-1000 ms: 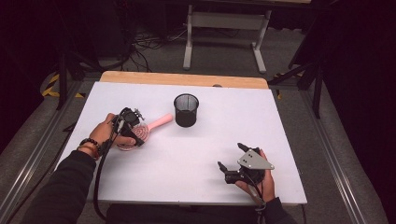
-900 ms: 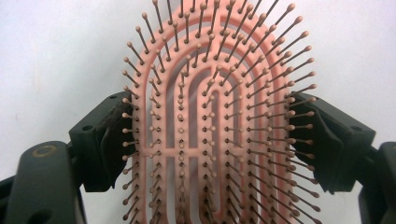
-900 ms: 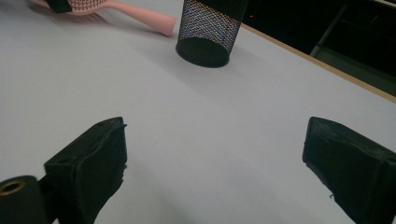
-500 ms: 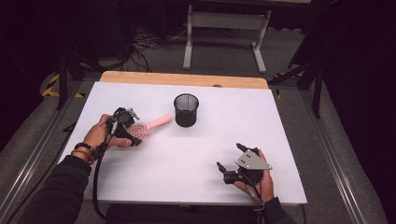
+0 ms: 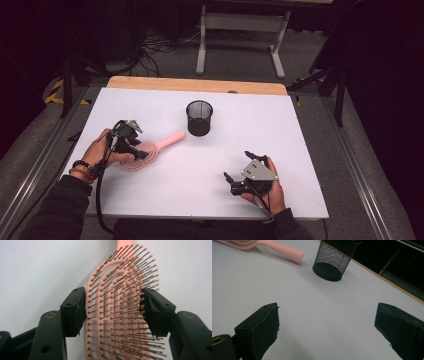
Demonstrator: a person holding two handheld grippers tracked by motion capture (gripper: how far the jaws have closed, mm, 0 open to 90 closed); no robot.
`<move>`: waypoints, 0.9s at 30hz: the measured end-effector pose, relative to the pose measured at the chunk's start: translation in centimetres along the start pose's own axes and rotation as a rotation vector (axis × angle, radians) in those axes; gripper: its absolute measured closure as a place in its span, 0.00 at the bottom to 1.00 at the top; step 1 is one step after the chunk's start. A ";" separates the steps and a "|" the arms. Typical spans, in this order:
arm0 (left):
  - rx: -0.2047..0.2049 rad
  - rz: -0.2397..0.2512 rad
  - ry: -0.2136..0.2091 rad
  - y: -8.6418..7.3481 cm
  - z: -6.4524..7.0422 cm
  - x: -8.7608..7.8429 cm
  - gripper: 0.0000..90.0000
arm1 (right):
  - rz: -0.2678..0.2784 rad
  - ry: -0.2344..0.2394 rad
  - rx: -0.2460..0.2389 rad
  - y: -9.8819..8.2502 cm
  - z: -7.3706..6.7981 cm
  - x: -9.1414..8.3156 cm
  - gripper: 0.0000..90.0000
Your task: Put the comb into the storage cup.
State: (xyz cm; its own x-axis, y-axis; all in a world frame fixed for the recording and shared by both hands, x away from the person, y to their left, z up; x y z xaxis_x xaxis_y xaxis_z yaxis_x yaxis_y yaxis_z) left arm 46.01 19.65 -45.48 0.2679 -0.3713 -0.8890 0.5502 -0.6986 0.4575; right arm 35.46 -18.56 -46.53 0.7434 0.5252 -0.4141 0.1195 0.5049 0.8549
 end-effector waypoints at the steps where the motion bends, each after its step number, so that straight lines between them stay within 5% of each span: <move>1: -0.026 0.017 0.010 -0.1 -0.3 0.1 0.39 | -0.002 0.014 -0.003 0.0 -0.3 0.2 0.07; 3: -0.038 0.039 -0.007 -0.2 -0.5 0.1 0.27 | -0.024 0.029 -0.017 -0.1 -0.8 0.6 0.07; 5: -0.039 0.055 -0.069 -0.2 -0.5 0.0 0.19 | -0.037 0.040 -0.017 -0.3 -0.9 0.7 0.07; 8: 0.013 -0.006 -0.060 0.0 0.3 0.2 0.05 | -0.042 0.037 -0.013 -0.5 -0.7 0.6 0.07; 16: 0.100 -0.170 0.062 0.8 1.5 1.8 0.08 | -0.048 0.056 0.000 -0.8 -0.6 0.4 0.07; 19: 0.116 -0.236 0.131 1.0 1.6 2.2 0.20 | -0.053 0.061 -0.006 -0.8 -0.7 0.4 0.07; 27: 0.107 -0.302 0.134 1.7 1.8 2.4 0.23 | -0.064 0.085 0.001 -1.0 -0.8 0.5 0.08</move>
State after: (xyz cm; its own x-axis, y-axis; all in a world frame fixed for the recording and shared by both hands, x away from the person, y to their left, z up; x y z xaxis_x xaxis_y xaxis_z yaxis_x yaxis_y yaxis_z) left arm 46.19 16.51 -46.82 0.2106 -0.0592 -0.9758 0.5360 -0.8277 0.1659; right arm 35.18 -18.25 -47.84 0.6762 0.5481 -0.4923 0.1655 0.5382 0.8264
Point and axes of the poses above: each handheld gripper's, and its own axes: x roughly forward along the jaws, y roughly out of its top, z roughly to its right, the point moved 3 cm from there along x, roughly forward along the jaws, and after that the axes turned 3 degrees about y, right-handed, at the moved point
